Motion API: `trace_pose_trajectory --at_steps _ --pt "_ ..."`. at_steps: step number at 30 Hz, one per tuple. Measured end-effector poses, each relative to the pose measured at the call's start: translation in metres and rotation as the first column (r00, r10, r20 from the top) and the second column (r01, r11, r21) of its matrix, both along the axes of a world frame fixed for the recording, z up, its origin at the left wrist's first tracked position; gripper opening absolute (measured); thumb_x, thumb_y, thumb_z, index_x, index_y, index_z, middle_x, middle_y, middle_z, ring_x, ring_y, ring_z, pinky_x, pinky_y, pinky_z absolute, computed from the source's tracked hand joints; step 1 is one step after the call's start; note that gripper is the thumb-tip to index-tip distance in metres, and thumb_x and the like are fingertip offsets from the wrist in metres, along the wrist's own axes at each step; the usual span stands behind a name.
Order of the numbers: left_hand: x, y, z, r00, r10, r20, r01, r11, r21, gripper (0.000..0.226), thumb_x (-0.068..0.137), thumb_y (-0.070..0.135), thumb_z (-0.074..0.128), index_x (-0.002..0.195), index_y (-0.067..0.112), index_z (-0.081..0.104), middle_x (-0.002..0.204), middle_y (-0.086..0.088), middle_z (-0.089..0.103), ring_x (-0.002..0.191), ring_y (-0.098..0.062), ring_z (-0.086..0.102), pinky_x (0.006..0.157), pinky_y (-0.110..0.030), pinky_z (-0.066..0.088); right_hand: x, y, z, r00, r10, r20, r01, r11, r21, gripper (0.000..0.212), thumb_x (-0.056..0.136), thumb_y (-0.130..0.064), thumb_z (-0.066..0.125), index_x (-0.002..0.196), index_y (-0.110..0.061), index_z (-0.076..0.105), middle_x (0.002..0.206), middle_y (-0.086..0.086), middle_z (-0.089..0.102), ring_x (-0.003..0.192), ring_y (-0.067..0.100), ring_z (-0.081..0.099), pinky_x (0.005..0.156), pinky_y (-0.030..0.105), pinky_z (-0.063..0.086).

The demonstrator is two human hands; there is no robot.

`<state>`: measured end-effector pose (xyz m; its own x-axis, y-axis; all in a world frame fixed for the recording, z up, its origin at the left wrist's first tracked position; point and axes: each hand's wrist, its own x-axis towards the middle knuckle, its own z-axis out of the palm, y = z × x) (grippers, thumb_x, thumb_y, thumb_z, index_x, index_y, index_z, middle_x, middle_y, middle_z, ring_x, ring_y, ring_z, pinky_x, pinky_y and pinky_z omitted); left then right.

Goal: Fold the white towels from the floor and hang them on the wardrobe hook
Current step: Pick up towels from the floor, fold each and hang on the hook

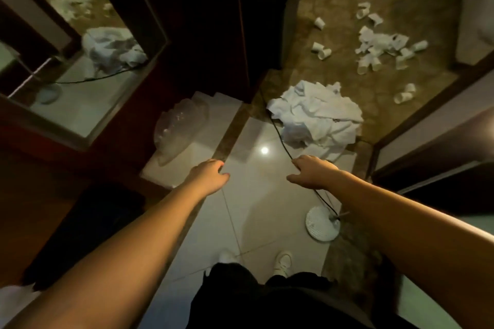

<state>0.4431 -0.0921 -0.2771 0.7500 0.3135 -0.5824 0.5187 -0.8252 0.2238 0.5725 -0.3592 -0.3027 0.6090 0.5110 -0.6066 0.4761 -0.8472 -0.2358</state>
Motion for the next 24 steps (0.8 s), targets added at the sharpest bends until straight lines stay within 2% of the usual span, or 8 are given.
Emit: trace_pose_trajectory --at_steps 3,7,13,16,19,24 --pt "0.044 -0.006 -0.021 0.998 -0.009 -0.061 0.007 0.999 -0.036 0.055 0.097 0.045 0.051 0.146 0.022 0.047 0.152 -0.007 0.046 0.131 -0.033 0.051 0.105 -0.038 0.044 0.03 -0.02 -0.02 0.994 -0.107 -0.031 0.106 0.993 -0.044 0.074 0.09 -0.058 0.054 0.151 -0.018 0.042 0.153 0.007 0.045 0.139 0.029 0.043 0.109 0.042 0.04" --pt "0.107 -0.006 -0.054 0.993 -0.073 -0.089 0.069 0.996 -0.05 0.05 0.097 0.039 0.051 0.143 0.019 0.051 0.149 -0.009 0.048 0.129 -0.032 0.052 0.103 -0.034 0.044 0.071 -0.036 -0.044 0.972 -0.22 -0.078 0.213 0.973 -0.094 0.069 0.087 -0.057 0.054 0.145 -0.02 0.048 0.151 0.007 0.047 0.136 0.03 0.045 0.106 0.045 0.044" --pt "0.222 0.012 -0.102 0.97 -0.193 -0.145 0.179 0.978 -0.104 0.048 0.099 0.04 0.046 0.142 0.019 0.051 0.146 -0.012 0.051 0.127 -0.034 0.053 0.102 -0.036 0.045 0.15 -0.036 -0.081 0.91 -0.4 -0.11 0.382 0.911 -0.157 0.069 0.091 -0.055 0.054 0.149 -0.019 0.043 0.154 0.008 0.043 0.137 0.031 0.045 0.105 0.044 0.042" --pt "0.284 0.027 -0.118 0.956 -0.247 -0.159 0.226 0.964 -0.139 0.048 0.099 0.04 0.046 0.141 0.019 0.051 0.141 -0.012 0.055 0.121 -0.033 0.057 0.094 -0.035 0.045 0.194 -0.022 -0.098 0.871 -0.467 -0.154 0.443 0.881 -0.166 0.065 0.096 -0.05 0.053 0.151 -0.017 0.041 0.155 0.011 0.041 0.138 0.032 0.043 0.106 0.043 0.04" --pt "0.341 0.04 -0.132 0.939 -0.3 -0.167 0.272 0.947 -0.171 0.039 0.097 0.039 0.045 0.126 0.018 0.06 0.124 -0.011 0.062 0.101 -0.029 0.063 0.081 -0.035 0.049 0.236 -0.005 -0.115 0.827 -0.526 -0.197 0.499 0.849 -0.172 0.067 0.098 -0.05 0.052 0.153 -0.013 0.039 0.157 0.014 0.038 0.14 0.032 0.041 0.109 0.041 0.038" --pt "0.421 0.053 -0.167 0.911 -0.358 -0.207 0.324 0.929 -0.181 0.027 0.098 0.031 0.046 0.109 0.013 0.062 0.112 -0.011 0.061 0.093 -0.026 0.059 0.074 -0.033 0.044 0.295 0.018 -0.154 0.734 -0.638 -0.231 0.618 0.769 -0.162 0.064 0.1 -0.047 0.05 0.152 -0.012 0.039 0.155 0.015 0.038 0.14 0.033 0.041 0.109 0.04 0.037"
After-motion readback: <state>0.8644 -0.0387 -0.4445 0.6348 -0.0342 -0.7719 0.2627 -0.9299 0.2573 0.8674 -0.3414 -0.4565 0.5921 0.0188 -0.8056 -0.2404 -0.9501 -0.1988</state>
